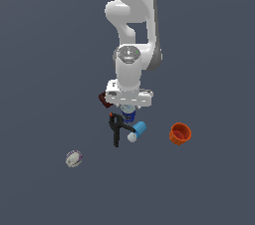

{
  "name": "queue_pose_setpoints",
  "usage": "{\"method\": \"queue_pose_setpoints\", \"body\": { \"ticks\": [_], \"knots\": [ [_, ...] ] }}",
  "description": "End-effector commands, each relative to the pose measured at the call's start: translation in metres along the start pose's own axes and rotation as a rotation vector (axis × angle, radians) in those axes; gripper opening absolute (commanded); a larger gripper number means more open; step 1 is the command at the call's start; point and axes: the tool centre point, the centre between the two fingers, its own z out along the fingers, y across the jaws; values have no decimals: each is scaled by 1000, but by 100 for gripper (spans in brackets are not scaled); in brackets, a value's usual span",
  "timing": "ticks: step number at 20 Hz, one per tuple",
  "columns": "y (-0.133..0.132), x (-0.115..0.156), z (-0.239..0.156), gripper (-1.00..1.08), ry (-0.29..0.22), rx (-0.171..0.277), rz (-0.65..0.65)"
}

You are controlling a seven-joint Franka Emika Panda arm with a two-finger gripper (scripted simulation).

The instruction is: Pick up a designated object from a clutter of objects.

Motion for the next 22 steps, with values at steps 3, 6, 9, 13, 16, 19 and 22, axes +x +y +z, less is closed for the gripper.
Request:
{"method": "queue_pose_setpoints", "body": {
  "ticks": [3,6,9,13,16,19,22],
  "knots": [
    [0,0,18,100,0,0,0],
    [0,0,24,100,0,0,1],
    [0,0,25,-100,0,0,1],
    [0,0,25,-100,0,0,1],
    [0,0,25,-100,0,0,1],
    [0,0,24,-100,0,0,1],
    [-1,-1,22,-100,0,0,1]
  ]
}}
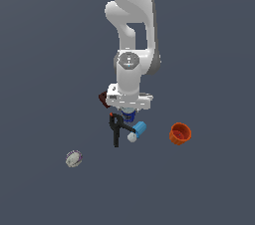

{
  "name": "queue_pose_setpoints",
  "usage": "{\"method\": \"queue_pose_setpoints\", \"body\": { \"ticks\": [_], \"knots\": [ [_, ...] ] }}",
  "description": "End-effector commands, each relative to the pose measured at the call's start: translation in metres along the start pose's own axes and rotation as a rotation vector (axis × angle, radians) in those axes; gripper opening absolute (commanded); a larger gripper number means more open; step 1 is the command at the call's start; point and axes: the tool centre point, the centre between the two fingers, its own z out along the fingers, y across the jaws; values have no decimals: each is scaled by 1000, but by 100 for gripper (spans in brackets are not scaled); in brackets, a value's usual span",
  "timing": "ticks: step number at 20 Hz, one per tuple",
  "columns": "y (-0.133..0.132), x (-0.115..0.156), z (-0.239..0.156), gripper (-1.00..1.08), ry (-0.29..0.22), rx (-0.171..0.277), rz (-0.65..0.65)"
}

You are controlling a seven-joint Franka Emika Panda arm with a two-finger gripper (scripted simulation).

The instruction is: Pick up a designated object from a clutter of objects.

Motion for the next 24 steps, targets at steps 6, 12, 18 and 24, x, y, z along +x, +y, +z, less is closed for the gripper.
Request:
{"method": "queue_pose_setpoints", "body": {
  "ticks": [6,12,18,24],
  "knots": [
    [-10,-1,-20,-100,2,0,0],
    [-29,-4,-55,-100,2,0,-1],
    [-56,-8,-107,-100,2,-2,-1],
    [-86,-13,-166,-100,3,-2,-1]
  ]
}}
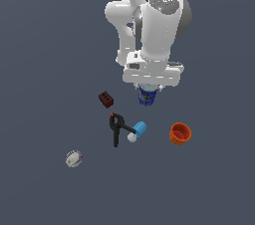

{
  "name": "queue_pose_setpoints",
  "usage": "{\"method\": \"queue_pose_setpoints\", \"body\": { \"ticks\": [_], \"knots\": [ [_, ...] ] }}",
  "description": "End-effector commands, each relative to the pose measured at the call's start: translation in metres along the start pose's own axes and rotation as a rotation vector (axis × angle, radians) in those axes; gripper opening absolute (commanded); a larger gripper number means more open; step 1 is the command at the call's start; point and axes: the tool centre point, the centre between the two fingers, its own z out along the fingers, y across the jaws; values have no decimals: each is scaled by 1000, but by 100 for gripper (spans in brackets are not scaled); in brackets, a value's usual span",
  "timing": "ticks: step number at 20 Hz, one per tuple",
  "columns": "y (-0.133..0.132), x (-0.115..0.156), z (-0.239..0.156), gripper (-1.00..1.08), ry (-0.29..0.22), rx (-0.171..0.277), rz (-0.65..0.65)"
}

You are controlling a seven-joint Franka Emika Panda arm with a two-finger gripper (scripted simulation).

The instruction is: Pick up a designated object from a clutter of objects.

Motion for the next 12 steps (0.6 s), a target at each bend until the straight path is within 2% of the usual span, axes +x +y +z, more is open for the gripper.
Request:
{"method": "queue_pose_setpoints", "body": {
  "ticks": [1,12],
  "knots": [
    [-13,-2,-26,-100,3,0,0],
    [-69,-8,-134,-100,3,1,0]
  ]
}}
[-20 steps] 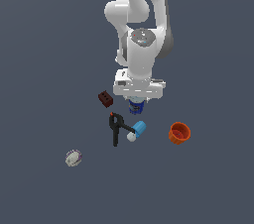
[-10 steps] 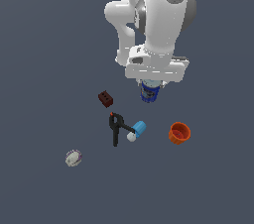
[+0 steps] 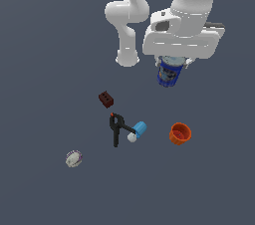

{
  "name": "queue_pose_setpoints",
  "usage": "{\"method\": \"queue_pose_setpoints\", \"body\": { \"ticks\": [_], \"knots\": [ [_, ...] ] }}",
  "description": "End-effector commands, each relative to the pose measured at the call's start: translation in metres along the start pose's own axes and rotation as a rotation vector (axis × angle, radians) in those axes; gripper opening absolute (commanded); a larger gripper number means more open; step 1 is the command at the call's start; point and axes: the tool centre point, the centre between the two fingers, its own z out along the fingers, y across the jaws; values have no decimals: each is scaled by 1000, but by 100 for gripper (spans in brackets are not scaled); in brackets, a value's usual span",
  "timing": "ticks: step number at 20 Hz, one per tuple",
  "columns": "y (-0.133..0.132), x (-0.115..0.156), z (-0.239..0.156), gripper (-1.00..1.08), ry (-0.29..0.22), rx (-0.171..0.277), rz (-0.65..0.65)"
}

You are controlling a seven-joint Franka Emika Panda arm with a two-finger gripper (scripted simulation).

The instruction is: Pick up a designated object from a clutter of objects.

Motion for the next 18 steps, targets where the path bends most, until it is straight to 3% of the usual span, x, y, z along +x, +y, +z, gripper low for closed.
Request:
{"method": "queue_pose_setpoints", "body": {
  "ticks": [1,9,18],
  "knots": [
    [-13,-1,-27,-100,3,2,0],
    [-47,-2,-90,-100,3,2,1],
    [-65,-1,-123,-100,3,3,1]
  ]
}}
